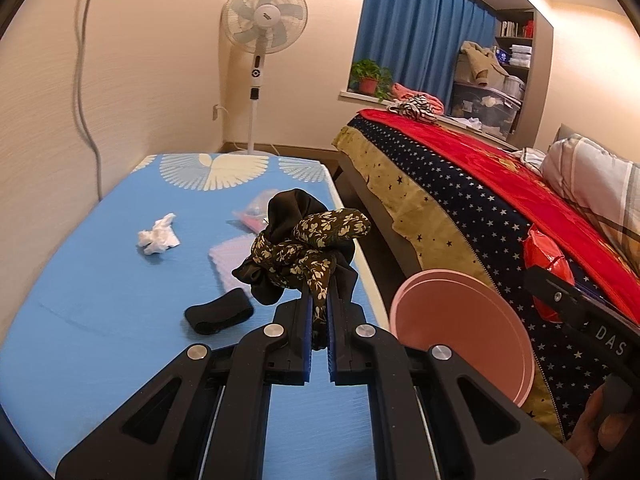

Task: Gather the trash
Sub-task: 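Carry the black floral cloth and shiny red bag over the pink bin, then open the left gripper dropping the cloth while the right gripper releases the red bag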

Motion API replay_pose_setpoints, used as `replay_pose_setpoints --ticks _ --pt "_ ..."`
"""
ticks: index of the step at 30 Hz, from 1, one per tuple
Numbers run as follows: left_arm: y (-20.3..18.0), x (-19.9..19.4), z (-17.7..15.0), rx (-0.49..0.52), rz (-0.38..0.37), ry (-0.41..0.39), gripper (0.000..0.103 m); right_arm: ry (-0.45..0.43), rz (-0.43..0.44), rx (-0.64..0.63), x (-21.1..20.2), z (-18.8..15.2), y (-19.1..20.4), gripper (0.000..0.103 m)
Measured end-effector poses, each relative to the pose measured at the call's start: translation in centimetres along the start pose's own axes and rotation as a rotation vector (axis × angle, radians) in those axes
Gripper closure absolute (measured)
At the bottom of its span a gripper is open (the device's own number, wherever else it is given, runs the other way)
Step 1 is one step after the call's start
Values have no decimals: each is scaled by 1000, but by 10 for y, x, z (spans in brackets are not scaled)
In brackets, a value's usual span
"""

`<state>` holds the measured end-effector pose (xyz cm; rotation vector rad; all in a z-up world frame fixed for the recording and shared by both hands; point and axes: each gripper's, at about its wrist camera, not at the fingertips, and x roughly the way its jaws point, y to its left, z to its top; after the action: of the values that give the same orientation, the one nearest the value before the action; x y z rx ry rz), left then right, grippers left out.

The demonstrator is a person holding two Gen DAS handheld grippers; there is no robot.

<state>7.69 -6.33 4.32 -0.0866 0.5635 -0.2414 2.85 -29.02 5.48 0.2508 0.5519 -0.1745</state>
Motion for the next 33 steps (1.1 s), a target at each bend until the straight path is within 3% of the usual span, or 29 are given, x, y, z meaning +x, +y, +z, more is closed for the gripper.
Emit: replay_pose_setpoints --ticks 15,33 --pt "-41 11 0 60 -105 1 98 -11 -126 71 -1 3 -34 26" --pt "-79 39 -3 100 -235 45 98 -6 -213 107 6 3 -57 26"
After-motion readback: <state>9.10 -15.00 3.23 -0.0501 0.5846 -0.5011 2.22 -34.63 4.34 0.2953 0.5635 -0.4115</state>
